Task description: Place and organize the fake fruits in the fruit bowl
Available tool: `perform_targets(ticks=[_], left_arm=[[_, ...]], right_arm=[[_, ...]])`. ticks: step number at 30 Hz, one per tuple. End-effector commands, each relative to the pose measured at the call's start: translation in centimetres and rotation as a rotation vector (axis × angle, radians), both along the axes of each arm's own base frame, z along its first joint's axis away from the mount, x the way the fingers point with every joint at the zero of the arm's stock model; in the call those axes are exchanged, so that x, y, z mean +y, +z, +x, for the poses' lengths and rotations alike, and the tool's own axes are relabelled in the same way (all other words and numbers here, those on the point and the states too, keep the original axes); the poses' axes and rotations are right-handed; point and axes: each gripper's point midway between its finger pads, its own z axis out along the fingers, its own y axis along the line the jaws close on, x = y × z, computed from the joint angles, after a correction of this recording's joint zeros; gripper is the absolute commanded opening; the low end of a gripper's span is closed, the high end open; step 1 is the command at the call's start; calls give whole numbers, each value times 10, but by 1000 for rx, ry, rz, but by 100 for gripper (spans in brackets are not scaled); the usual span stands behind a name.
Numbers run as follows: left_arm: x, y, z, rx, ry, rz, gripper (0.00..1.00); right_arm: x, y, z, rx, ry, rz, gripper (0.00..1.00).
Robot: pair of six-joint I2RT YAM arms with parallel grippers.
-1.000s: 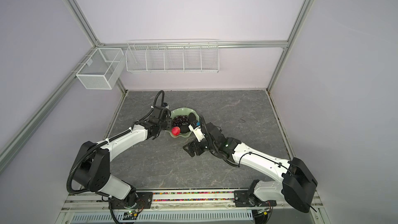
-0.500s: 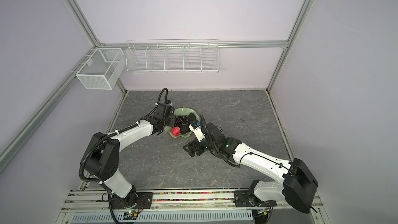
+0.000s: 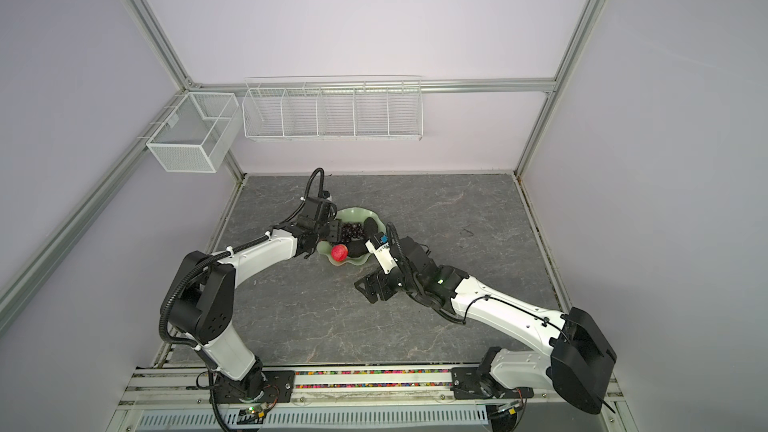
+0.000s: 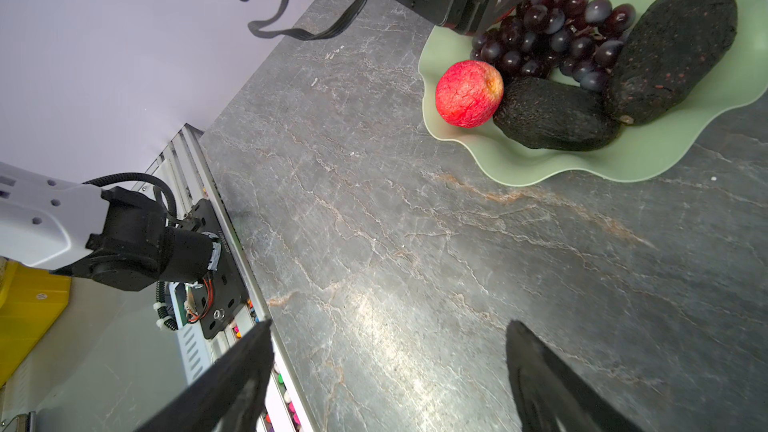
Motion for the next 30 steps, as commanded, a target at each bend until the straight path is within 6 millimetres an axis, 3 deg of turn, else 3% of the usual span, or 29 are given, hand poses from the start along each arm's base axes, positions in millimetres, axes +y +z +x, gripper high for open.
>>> perform_targets(ticks=[1,10,15,16,17,18,22,27,30], left_arm=[[2,22,5,-43,10,-6,71],[8,57,-5,-88,15,-32,73],[18,87,-15,-162,34,-51,73],[22,94,-16,-196,44,-54,75],[30,103,-18,-244,73,-52,83],[41,110,-22,-296,109,-37,100],[95,124,-38,-493,289,88,99],[163,99,-60,-542,525,333,99],[197,71,-65,-496,616,304,99]], right_arm=[[-5,-1,0,-2,-21,5,89],[-19,1,7,-30,-60,-13,88],[-53,14,27,-58,-153,-6,89],[-66,16,36,-67,-195,-14,89],[-82,18,45,-75,-248,-26,89],[-100,21,56,-84,-309,-34,89],[-181,24,97,-115,-606,-98,89],[-289,35,136,-275,-992,-226,89],[-332,31,149,-400,-1122,-407,89]])
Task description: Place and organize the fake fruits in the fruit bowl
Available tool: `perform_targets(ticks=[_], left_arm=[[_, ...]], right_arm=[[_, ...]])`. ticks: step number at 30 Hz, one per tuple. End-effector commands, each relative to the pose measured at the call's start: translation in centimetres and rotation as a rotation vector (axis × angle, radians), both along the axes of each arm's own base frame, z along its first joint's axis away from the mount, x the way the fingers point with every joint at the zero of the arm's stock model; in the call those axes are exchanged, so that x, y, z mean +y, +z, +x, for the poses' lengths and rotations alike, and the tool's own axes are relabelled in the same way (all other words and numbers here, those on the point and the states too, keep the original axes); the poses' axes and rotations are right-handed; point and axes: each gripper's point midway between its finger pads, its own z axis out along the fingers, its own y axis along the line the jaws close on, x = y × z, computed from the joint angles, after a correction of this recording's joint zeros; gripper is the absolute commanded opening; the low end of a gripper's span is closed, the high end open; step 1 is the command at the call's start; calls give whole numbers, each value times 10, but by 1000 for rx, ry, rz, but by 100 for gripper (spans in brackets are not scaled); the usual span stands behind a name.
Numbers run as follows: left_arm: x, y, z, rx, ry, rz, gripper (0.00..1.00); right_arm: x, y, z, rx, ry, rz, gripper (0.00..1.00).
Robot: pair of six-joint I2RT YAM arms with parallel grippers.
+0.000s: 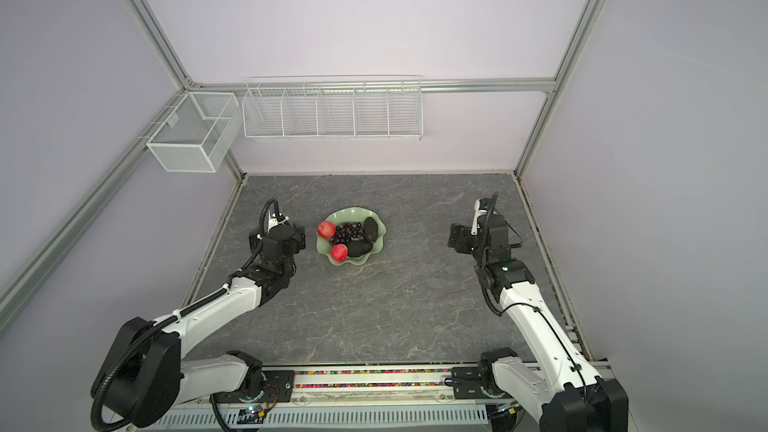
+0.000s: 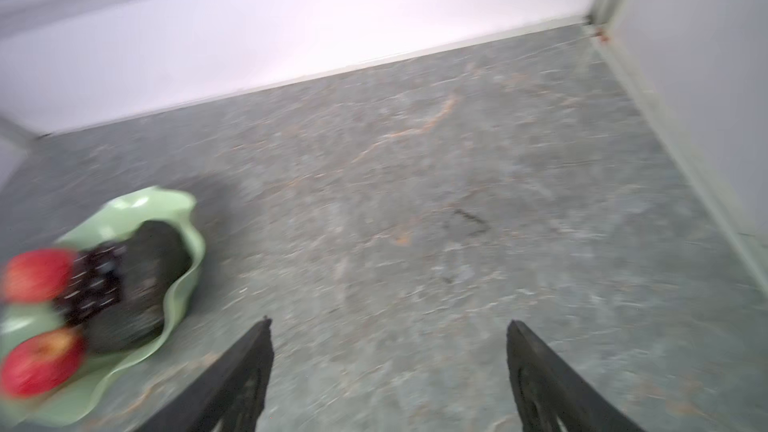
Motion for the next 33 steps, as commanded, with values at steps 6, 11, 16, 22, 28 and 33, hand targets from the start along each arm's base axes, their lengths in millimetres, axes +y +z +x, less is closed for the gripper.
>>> perform_targets(ticks=[6,11,16,22,28,33], left_arm=[[73,-31,-3,-109,177,-190,99],[67,-34,14,-131,86,-264,98],[65,-32,18,-129,58,-249,98],[66,-31,16,-210,32,-211,99],[59,-51,21,-193,-13,-211,98],[58,-52,30,-183,-22,-196,98]], right_arm=[[-74,-62,28,43,-291,-362,89],[-64,-95,37,-51,-201,-274,89],[-62,-85,41,-154,-165,-290,89],[-35,-99,46,-198,25,-260,89],[-22,-108,53,-162,139,-210,89],[-34,-111,54,-150,91,-182,89]])
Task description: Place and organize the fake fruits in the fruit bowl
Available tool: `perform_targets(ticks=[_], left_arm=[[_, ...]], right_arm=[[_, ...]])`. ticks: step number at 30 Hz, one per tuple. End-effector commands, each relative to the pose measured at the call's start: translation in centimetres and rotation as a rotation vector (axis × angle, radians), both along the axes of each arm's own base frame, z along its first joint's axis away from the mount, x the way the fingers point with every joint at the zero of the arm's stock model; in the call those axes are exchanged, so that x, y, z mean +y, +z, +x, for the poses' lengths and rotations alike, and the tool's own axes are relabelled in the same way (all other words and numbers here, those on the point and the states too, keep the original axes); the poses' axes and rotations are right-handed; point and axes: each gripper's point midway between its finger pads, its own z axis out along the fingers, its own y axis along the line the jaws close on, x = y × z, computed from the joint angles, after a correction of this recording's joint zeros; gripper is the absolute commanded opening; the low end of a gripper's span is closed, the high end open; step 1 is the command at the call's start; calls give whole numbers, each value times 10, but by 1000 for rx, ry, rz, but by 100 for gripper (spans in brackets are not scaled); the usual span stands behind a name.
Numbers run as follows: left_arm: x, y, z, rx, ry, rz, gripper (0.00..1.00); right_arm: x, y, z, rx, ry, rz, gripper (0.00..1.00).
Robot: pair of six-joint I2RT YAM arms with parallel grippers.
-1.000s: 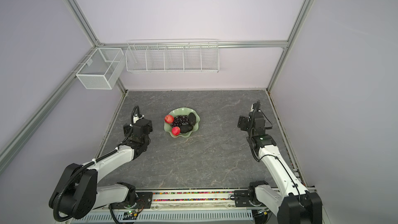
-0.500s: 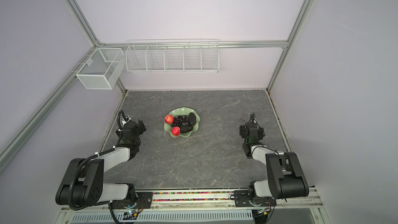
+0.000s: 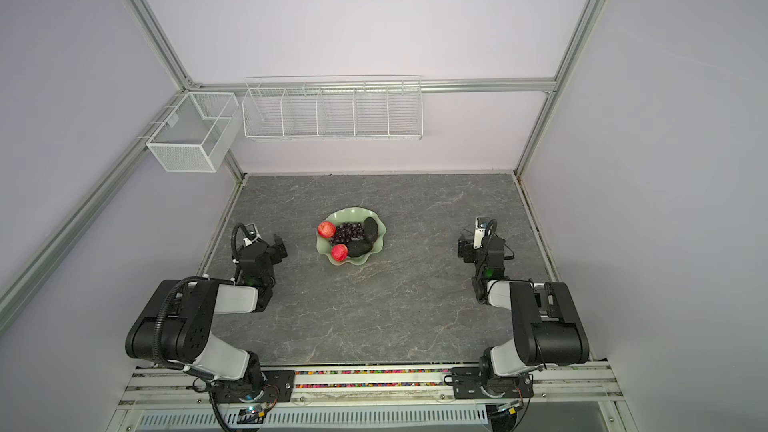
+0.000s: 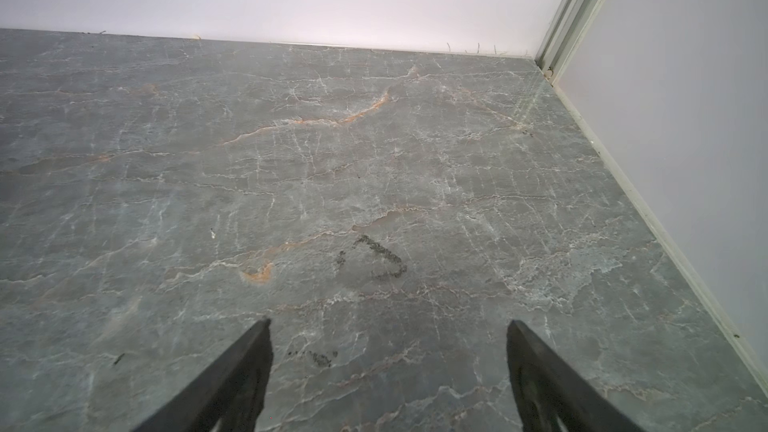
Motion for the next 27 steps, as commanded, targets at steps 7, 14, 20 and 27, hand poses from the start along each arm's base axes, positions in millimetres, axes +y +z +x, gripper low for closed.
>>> perform_targets(ticks=[7,14,20,27], left_arm=[[-2,15,8,-59,-19,15,98],[-3,16,8,-60,-21,21,98],[-3,15,8,-59,-21,21,98],[-3,16,8,-60,-21,21,98]], right_arm=[[-1,5,-1,-71,-27,-35,88],[0,3,1,-48,-22,-20,89],[-1,3,1,-49,-23,-21,89],[-1,3,1,-48,-22,-21,88]])
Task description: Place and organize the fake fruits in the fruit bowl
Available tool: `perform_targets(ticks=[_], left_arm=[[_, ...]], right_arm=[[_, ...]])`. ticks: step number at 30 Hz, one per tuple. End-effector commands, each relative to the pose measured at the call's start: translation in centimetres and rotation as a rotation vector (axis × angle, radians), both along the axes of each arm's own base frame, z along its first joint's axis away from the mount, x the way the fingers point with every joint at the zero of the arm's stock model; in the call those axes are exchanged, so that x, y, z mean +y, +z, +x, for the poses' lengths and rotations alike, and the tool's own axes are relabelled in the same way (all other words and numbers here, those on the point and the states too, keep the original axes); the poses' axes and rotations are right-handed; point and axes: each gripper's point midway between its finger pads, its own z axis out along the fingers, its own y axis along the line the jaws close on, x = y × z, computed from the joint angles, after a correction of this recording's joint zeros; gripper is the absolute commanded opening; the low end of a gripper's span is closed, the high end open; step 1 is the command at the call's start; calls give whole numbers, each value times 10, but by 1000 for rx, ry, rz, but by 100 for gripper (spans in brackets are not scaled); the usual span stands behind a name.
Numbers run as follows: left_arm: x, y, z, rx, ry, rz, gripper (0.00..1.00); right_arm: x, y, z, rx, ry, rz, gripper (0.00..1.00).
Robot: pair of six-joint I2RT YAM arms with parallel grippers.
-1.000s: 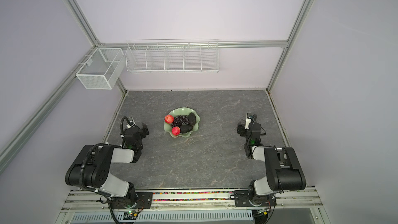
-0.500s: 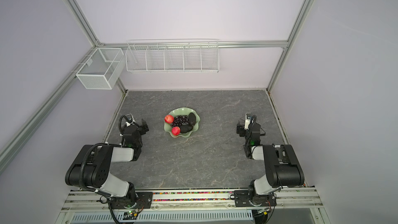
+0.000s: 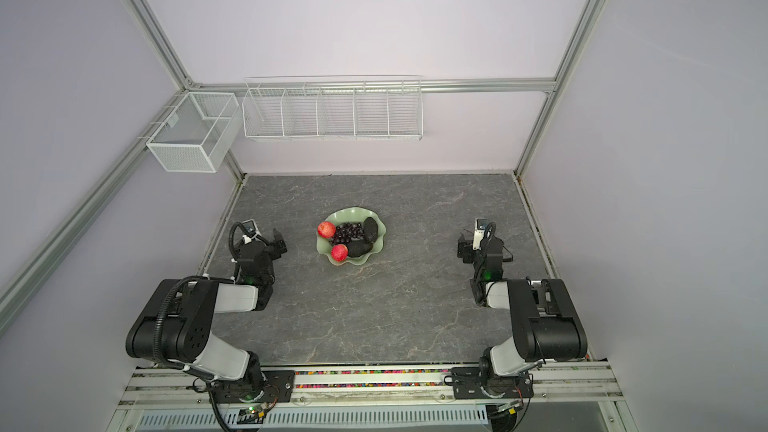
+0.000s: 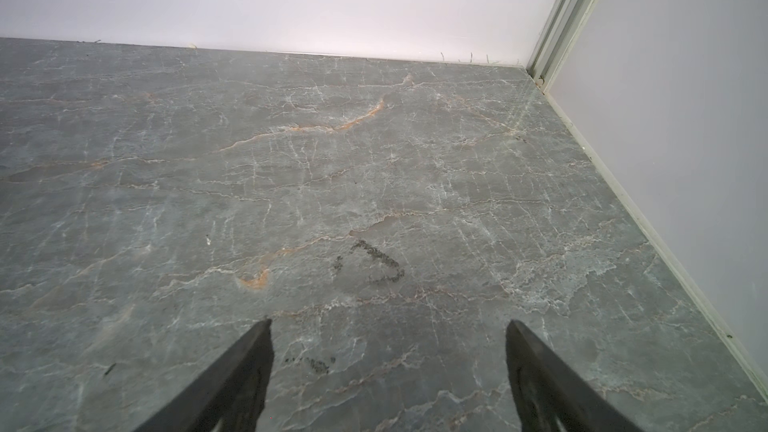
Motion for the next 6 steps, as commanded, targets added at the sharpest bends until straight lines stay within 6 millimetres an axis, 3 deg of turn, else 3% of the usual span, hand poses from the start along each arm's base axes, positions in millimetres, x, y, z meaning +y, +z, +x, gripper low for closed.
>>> perform_targets(ticks=[1,6], left_arm=[[-1,3,3,-15,-9,9,98],[-1,4,3,-16,-9,9,98]], right_arm=[[-2,2,3,-12,1,-3,89],[-2,3,3,-13,3,1,88]])
